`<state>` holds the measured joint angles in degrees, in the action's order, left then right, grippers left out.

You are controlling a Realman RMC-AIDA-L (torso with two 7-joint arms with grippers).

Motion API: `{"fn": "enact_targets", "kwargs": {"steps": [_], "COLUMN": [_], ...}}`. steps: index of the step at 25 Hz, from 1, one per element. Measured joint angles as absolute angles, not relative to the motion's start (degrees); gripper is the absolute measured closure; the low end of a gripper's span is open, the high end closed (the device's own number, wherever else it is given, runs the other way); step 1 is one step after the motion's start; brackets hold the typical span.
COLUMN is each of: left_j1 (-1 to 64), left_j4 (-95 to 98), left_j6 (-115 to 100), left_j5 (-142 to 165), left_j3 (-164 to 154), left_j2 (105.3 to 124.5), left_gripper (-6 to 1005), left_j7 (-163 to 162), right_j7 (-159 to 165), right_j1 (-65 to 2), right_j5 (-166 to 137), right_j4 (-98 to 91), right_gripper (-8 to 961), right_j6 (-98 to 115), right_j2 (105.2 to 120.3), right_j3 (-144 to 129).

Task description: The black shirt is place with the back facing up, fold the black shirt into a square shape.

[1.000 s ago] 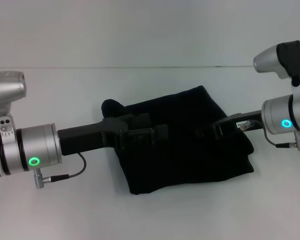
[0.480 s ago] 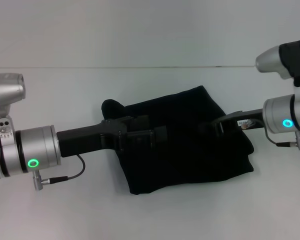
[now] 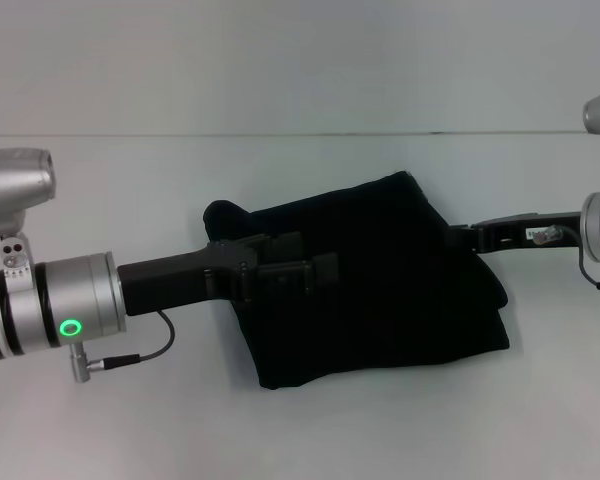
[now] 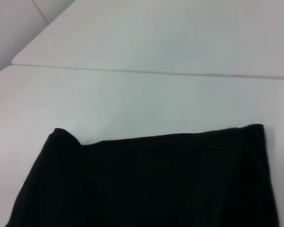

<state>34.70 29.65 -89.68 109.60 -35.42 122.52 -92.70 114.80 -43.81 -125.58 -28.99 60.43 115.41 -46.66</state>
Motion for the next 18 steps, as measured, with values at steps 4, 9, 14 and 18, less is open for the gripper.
{"fn": "enact_targets", "kwargs": {"steps": [4, 9, 14, 18], "left_j1": [34.7, 34.7, 34.7, 34.9], "left_j4": [29.5, 29.5, 29.4, 29.4], "left_j6": [-89.7, -89.6, -89.5, -89.0], "left_j5": [109.5, 109.4, 109.3, 109.3], "left_j3": [-35.4, -35.4, -35.4, -35.4], "left_j2": [122.52, 122.52, 122.52, 122.52], "left_gripper": [71, 73, 75, 77], "left_j7": [-92.7, -92.8, -92.8, -92.8], "right_j7": [114.9, 117.4, 117.8, 120.0], "right_j1": [-43.4, -43.3, -43.1, -43.3], "right_j5": [-125.6, -125.7, -125.8, -126.1], "right_j4": [-28.9, -28.7, -28.7, -28.7], "right_gripper": [934, 896, 857, 826], "right_j6": [59.2, 56.3, 56.3, 57.0], "right_j2": [115.41, 115.42, 115.01, 114.59], "right_j3": [-46.7, -46.7, -46.7, -47.1]}}
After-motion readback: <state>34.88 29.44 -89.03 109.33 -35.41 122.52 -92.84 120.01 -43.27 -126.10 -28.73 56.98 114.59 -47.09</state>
